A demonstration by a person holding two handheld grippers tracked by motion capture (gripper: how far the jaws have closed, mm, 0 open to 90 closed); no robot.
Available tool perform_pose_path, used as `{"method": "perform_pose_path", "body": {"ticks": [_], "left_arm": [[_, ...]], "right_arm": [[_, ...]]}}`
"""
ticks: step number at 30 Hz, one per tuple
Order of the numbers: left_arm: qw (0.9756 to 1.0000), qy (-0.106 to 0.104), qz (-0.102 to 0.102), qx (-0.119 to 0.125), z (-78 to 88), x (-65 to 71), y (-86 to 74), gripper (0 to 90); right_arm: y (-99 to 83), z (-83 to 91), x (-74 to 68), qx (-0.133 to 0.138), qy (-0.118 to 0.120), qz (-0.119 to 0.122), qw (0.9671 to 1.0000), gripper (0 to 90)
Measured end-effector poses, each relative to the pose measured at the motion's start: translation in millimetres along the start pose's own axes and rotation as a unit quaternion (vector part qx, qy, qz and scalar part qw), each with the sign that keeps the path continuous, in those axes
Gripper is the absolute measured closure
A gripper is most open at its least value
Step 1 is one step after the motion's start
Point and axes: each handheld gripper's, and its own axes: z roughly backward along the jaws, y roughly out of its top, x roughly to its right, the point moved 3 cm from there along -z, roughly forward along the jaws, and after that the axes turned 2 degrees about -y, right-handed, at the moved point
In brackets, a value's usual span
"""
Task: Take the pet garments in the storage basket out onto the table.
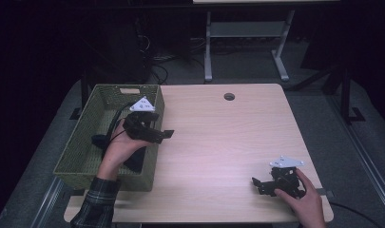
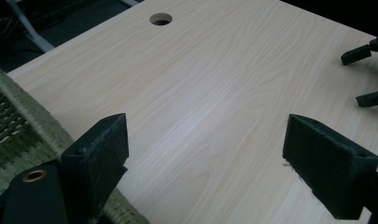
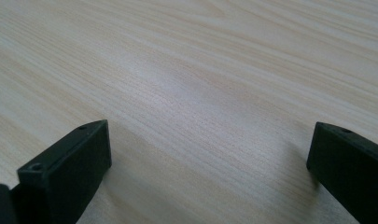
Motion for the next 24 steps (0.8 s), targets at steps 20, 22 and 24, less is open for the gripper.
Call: {"method": "perform_pose_path", "body": {"ticks": [20,22,24], "left_arm": [[0.9995,0.026,0.018,-0.001,23.7,-27.4,-13.8,14.1],[0.9992,0.035,0.018,-0.003,28.3,-33.7,-17.1,14.2],[0.9990,0.039,0.023,0.000,31.4,-37.1,-19.0,14.2]], "right_arm": [[0.0,0.1,0.0,0.000,0.000,0.000,1.0000,0.0],[0.0,0.1,0.0,0.000,0.000,0.000,1.0000,0.0],[0.0,0.1,0.1,0.000,0.000,0.001,1.0000,0.0]]}}
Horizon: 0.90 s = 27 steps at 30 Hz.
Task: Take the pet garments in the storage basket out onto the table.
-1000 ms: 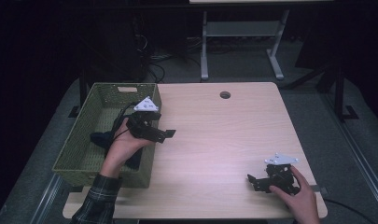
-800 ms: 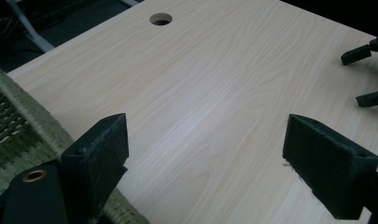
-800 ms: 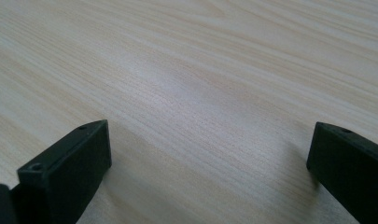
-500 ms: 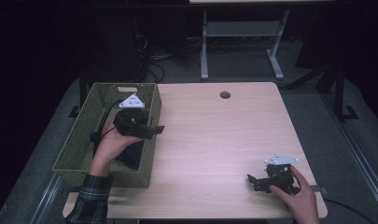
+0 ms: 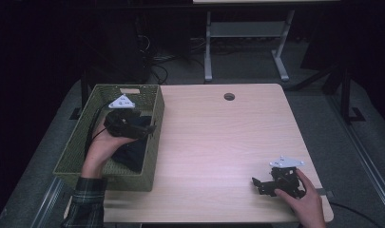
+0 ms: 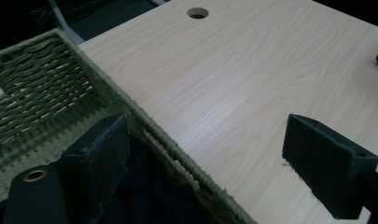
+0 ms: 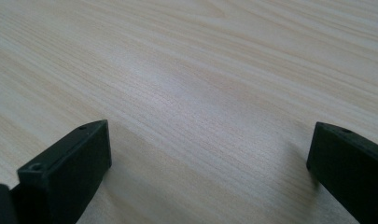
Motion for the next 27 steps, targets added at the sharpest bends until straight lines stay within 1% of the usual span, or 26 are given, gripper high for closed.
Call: {"method": "perform_pose_path", "body": {"ticks": [2,3,4,5,6,7,8,9,10,12,14,18,22,25,26,27], "left_arm": [[1.0000,0.002,0.002,0.001,1.4,-2.1,-1.0,14.2],[1.0000,0.007,0.007,0.001,4.3,-6.5,-3.4,14.3],[1.0000,0.007,0.007,0.001,4.3,-6.5,-3.4,14.3],[0.9999,0.011,0.009,0.000,5.6,-8.9,-4.9,14.2],[0.9998,0.016,0.012,0.001,7.8,-14.6,-8.3,14.3],[0.9998,0.016,0.012,0.001,7.8,-14.6,-8.3,14.2],[0.9996,0.024,0.016,-0.003,9.4,-20.2,-12.1,14.2],[0.9996,0.024,0.016,-0.003,9.4,-20.2,-12.1,14.3],[0.9994,0.030,0.018,-0.005,10.3,-24.9,-15.7,14.2],[0.9992,0.033,0.020,-0.008,10.9,-27.2,-17.2,14.2],[0.9990,0.036,0.026,-0.006,11.7,-32.3,-21.5,14.2],[0.9987,0.040,0.031,-0.007,11.2,-36.3,-25.7,14.2],[0.9983,0.047,0.034,-0.008,7.4,-41.1,-30.6,14.2],[0.9982,0.047,0.035,-0.011,3.7,-44.9,-34.9,14.1],[0.9979,0.050,0.037,-0.019,2.2,-46.8,-36.9,14.1],[0.9979,0.050,0.037,-0.019,2.2,-46.8,-36.9,14.1]], "right_arm": [[0.0,0.0,0.0,0.000,0.000,0.000,1.0000,0.0],[0.0,0.0,0.0,0.000,0.000,0.000,1.0000,0.0],[0.0,0.0,0.0,0.000,0.000,0.000,1.0000,0.0],[0.0,0.0,-0.1,0.000,0.000,0.000,1.0000,0.0],[0.0,0.0,0.0,0.000,0.000,0.000,1.0000,0.0],[0.0,0.0,-0.1,0.000,0.000,0.000,1.0000,0.0],[0.0,0.0,-0.1,0.000,0.000,0.000,1.0000,0.0],[0.0,0.0,-0.1,0.000,0.000,0.000,1.0000,0.0],[0.0,0.0,0.0,0.000,0.000,0.000,1.0000,0.0],[0.0,0.0,0.0,0.000,0.000,0.000,1.0000,0.0],[0.0,0.0,0.0,0.000,0.000,0.000,1.0000,0.0],[0.0,0.0,-0.1,0.000,0.000,0.000,1.0000,0.0],[0.0,0.0,0.0,0.000,0.000,0.000,1.0000,0.0],[0.0,0.0,0.0,0.000,0.000,0.000,1.0000,0.0],[0.0,0.0,0.0,0.000,0.000,0.000,1.0000,0.0],[0.0,0.0,0.1,0.000,0.000,0.000,1.0000,0.0]]}}
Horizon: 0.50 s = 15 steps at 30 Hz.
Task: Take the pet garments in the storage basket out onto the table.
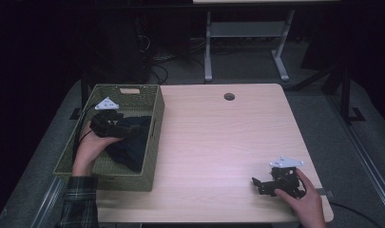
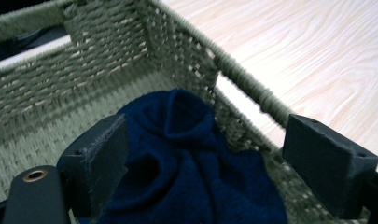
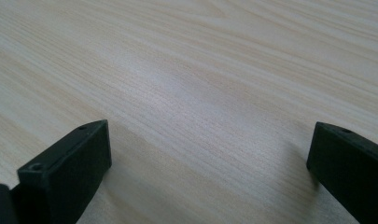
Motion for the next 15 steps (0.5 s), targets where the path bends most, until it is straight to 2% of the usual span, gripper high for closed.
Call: {"method": "perform_pose_path", "body": {"ticks": [7,15], "left_arm": [[0.9999,-0.006,0.009,-0.005,-9.3,-4.6,-8.2,14.1],[0.9993,-0.005,0.016,-0.032,-22.3,-9.3,-18.7,13.6]], "right_arm": [[0.0,0.0,0.0,0.000,0.000,0.000,1.0000,0.0],[0.0,0.0,0.1,0.000,0.000,0.000,1.0000,0.0]]}}
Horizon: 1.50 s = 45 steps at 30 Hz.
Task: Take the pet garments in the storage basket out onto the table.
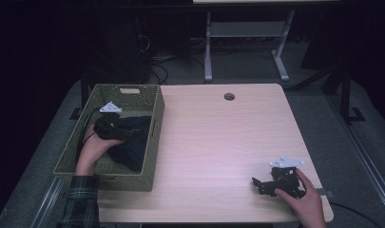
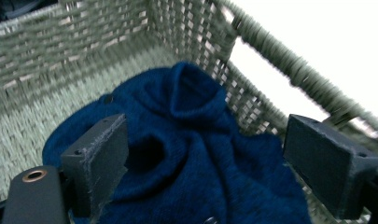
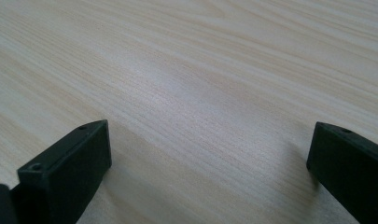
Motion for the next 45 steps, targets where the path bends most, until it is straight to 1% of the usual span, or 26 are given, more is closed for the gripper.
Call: {"method": "perform_pose_path", "body": {"ticks": [2,7,10,11,14,15,17,18,22,23,25,28,30,32,35,36,38,39,40,41,43,45], "left_arm": [[1.0000,-0.004,0.003,-0.003,-2.6,-0.7,-2.0,13.6],[0.9997,0.001,-0.006,-0.023,-9.3,-0.8,-6.0,13.6],[0.9992,0.007,-0.007,-0.038,-14.9,-0.6,-9.6,13.6],[0.9992,0.007,-0.007,-0.038,-14.9,-0.6,-9.6,13.6],[0.9985,0.013,-0.011,-0.052,-19.5,-1.1,-12.4,13.6],[0.9983,0.013,-0.009,-0.055,-21.1,-1.1,-13.3,13.6],[0.9977,0.017,-0.012,-0.065,-24.0,-1.7,-15.0,13.6],[0.9974,0.019,-0.010,-0.068,-25.4,-1.4,-16.1,13.6],[0.9962,0.017,-0.011,-0.085,-31.3,-0.9,-20.0,13.6],[0.9955,0.018,-0.011,-0.093,-33.5,-0.2,-21.3,13.6],[0.9952,0.019,-0.012,-0.095,-35.1,0.1,-21.9,13.7],[0.9937,0.022,-0.017,-0.108,-38.6,0.3,-24.0,14.1],[0.9927,0.022,-0.015,-0.118,-40.7,0.5,-26.0,14.1],[0.9927,0.023,-0.011,-0.118,-41.8,0.9,-26.4,14.1],[0.9912,0.024,-0.013,-0.129,-43.4,1.6,-27.4,14.2],[0.9902,0.025,-0.013,-0.137,-43.9,1.9,-27.8,19.0],[0.9896,0.023,-0.006,-0.142,-43.9,1.8,-28.4,29.4],[0.9890,0.022,-0.006,-0.146,-42.7,1.4,-28.4,29.4],[0.9891,0.023,-0.004,-0.146,-41.4,1.1,-28.4,42.8],[0.9892,0.020,0.002,-0.145,-40.4,1.0,-28.5,42.8],[0.9890,0.022,0.001,-0.146,-38.7,1.3,-27.8,52.2],[0.9891,0.025,0.003,-0.145,-37.3,1.0,-26.6,58.4]], "right_arm": [[0.0,0.0,-0.1,0.000,0.000,0.000,1.0000,0.0],[0.0,0.0,0.0,0.000,0.000,0.000,1.0000,0.0],[0.0,0.0,0.0,0.000,0.000,0.000,1.0000,0.0],[0.0,0.0,0.0,0.000,0.000,0.000,1.0000,0.0],[0.0,0.0,0.1,0.000,0.000,0.001,1.0000,0.0],[0.0,0.0,0.1,0.000,0.000,0.001,1.0000,0.0],[0.0,0.0,0.0,0.000,0.000,0.000,1.0000,0.0],[0.0,0.0,0.0,0.000,0.000,0.000,1.0000,0.0],[0.0,0.0,0.0,0.000,0.000,0.000,1.0000,0.0],[0.0,0.0,0.0,0.000,0.000,0.000,1.0000,0.0],[0.0,0.0,0.0,0.000,0.000,0.000,1.0000,0.0],[0.0,0.0,0.0,0.000,0.000,0.000,1.0000,0.0],[0.0,0.0,0.0,0.000,0.000,0.000,1.0000,0.0],[0.0,0.0,0.0,0.000,0.000,0.000,1.0000,0.0],[0.0,0.0,0.0,0.000,0.000,0.000,1.0000,0.0],[0.0,0.0,0.0,0.000,0.000,0.000,1.0000,0.0],[0.0,0.0,0.0,0.000,0.000,0.000,1.0000,0.0],[0.0,0.0,0.0,0.000,0.000,0.000,1.0000,0.0],[0.0,0.0,0.0,0.000,0.000,0.000,1.0000,0.0],[0.0,0.0,0.0,0.000,0.000,0.000,1.0000,0.0],[0.0,0.0,0.0,0.000,0.000,0.000,1.0000,0.0],[0.0,0.0,0.0,0.000,0.000,0.000,1.0000,0.0]]}}
